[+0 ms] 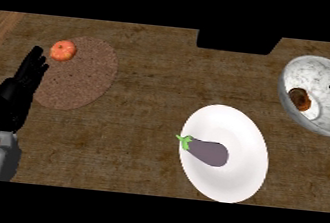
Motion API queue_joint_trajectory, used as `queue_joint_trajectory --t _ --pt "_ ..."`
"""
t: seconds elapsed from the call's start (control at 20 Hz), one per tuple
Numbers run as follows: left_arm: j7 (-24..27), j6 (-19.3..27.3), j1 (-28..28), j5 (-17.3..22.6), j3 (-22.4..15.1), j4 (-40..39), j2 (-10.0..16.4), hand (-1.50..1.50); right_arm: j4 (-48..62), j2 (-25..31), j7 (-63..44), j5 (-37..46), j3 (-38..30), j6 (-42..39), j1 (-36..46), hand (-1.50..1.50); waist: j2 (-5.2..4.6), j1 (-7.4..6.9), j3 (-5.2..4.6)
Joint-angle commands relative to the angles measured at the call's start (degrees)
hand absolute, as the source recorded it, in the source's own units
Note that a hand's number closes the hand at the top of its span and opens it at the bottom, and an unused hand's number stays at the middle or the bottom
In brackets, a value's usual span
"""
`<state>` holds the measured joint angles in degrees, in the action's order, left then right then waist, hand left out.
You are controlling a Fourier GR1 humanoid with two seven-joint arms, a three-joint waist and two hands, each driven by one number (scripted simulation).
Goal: Pick the croissant from the plate and place it in the bowl
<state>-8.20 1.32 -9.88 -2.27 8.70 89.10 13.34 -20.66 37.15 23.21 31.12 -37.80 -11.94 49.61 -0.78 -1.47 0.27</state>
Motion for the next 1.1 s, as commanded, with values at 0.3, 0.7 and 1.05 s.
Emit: queue_joint_trajectory --t 0.3,0.7,1.05 --pt "1.6 1.8 -0.6 -1.7 -0.8 -0.9 -1.5 0.0 8.4 15.2 2.9 -10.1 -10.1 -17.6 -6.0 -1.5 -0.33 0.13 0.04" --pt "2.5 -0.1 1.7 -0.2 0.2 -0.4 -0.6 0.0 12.5 22.9 5.3 -14.1 -13.9 -30.9 -12.6 -1.5 -0.34 -0.26 0.22" --pt "1.9 0.0 1.9 -0.9 -1.3 0.0 -1.7 0.0 11.0 24.1 6.3 -16.5 -14.8 -36.3 -15.1 -1.5 -0.26 -0.5 0.35"
